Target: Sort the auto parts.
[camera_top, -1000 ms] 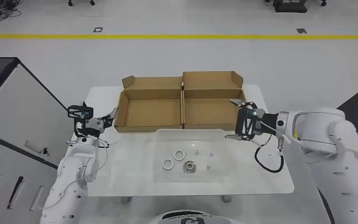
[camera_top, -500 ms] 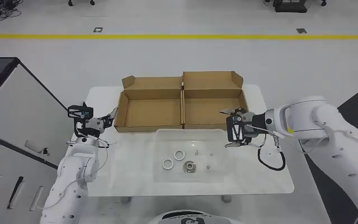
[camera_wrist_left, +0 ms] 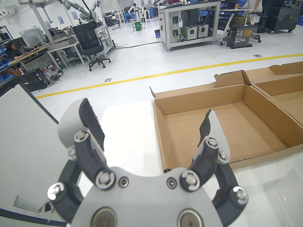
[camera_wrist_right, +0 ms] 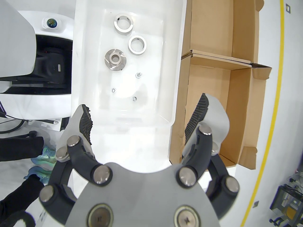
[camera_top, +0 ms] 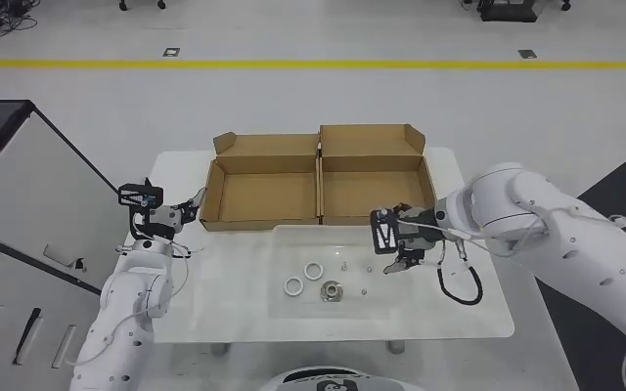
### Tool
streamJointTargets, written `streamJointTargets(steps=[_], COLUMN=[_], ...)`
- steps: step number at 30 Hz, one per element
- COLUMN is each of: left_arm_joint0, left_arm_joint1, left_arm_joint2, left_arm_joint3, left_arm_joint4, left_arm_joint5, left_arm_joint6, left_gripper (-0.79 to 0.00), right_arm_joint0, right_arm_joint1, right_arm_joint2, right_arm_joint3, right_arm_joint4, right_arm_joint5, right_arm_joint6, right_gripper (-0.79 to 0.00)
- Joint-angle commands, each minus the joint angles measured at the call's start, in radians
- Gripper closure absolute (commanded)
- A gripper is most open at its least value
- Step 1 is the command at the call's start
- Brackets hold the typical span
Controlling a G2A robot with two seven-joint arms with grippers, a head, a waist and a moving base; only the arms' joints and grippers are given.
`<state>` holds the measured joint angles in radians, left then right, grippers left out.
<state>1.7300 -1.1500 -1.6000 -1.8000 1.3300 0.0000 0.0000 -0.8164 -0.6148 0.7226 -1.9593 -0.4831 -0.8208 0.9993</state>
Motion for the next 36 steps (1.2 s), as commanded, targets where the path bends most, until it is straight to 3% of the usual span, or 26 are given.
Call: streamJointTargets(steps=[1, 21, 36], left_arm_joint0=[0.0, 0.0, 0.0], left_arm_joint1=[0.0, 0.0, 0.0], left_arm_joint2=[0.0, 0.0, 0.0], left_arm_joint3=[0.0, 0.0, 0.0], left_arm_joint4=[0.0, 0.0, 0.0], left_arm_joint5=[0.0, 0.0, 0.0], left_arm_joint6=[0.0, 0.0, 0.0], left_gripper=[-0.785, -0.785, -0.785], right_arm_joint0=[0.023, 0.1, 0.1], right_arm_joint1=[-0.008, -0.116, -0.116], right_arm_joint2=[-0.038, -0.217, -0.217], right_arm_joint3=[0.016, 0.169, 0.169], right_arm_joint4=[0.007, -0.036, -0.036], right_arm_joint5=[0.008, 0.089, 0.089], right_arm_joint6=[0.008, 0.009, 0.009], right_gripper=[-0.785, -0.785, -0.785])
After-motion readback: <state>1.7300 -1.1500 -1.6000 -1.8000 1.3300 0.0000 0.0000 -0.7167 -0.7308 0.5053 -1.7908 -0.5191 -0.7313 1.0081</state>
